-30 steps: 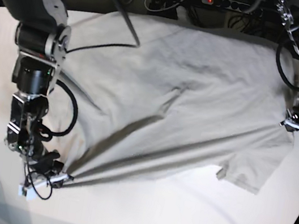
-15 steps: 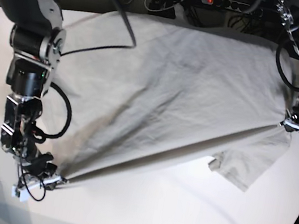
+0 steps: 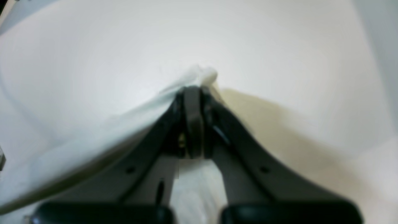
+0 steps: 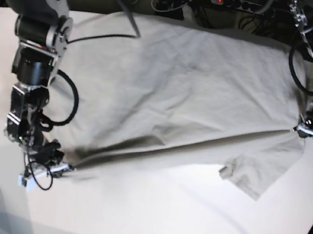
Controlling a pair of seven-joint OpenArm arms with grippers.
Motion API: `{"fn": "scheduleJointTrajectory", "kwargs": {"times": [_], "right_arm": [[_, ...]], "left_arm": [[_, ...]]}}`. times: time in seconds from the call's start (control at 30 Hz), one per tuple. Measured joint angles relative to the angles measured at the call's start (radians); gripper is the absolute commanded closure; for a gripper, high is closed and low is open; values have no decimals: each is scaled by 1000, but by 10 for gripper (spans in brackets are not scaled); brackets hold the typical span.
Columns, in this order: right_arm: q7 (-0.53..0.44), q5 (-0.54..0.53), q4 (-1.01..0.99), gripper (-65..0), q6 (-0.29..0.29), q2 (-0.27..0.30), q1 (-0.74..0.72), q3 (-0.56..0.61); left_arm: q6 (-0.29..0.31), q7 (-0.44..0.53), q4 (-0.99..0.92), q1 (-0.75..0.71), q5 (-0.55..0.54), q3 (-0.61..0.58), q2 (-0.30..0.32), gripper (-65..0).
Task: Layout the t-shirt on the table in an organized manner, then fold the t-shirt properly
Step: 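Release the corner and raise the right gripper off the shirt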
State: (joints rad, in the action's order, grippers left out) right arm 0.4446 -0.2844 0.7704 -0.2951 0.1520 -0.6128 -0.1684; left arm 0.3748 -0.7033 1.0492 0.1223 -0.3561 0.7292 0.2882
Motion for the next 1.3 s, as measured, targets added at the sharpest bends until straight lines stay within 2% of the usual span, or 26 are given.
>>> {"fn": "scheduleJointTrajectory", "kwargs": {"times": [0.13,0.33,0.43,0.53,0.73,0.93,1.07,1.13,1.3], "right_arm": [[3,-2,0,-15,0,12,38,0],[31,0,0,-191,0,30,40,-2],[65,0,2,-258,0,37,38,-2],[103,0,14,-298,0,47,42,-2],[215,-1,351,-314,2,60,198,-3],[305,-4,717,-314,2,25,429,1],[327,0,863,-314,3,0,565,0],[354,-5,904,-313,2,-12,623,7],[344,-2,1019,-313,3,-20,738,5]], "left_arm": [[0,0,0,0,0,0,0,-3],[0,0,0,0,0,0,0,-3],[0,0,0,0,0,0,0,-3],[0,0,0,0,0,0,0,-3],[0,-1,0,0,2,0,0,-3],[-7,-31,-14,56,37,-6,-3,-3],[-10,-41,-16,119,37,-14,-2,-3],[-13,-44,-17,158,46,-63,11,-3],[-15,-27,-26,279,32,-160,10,-3]]}}
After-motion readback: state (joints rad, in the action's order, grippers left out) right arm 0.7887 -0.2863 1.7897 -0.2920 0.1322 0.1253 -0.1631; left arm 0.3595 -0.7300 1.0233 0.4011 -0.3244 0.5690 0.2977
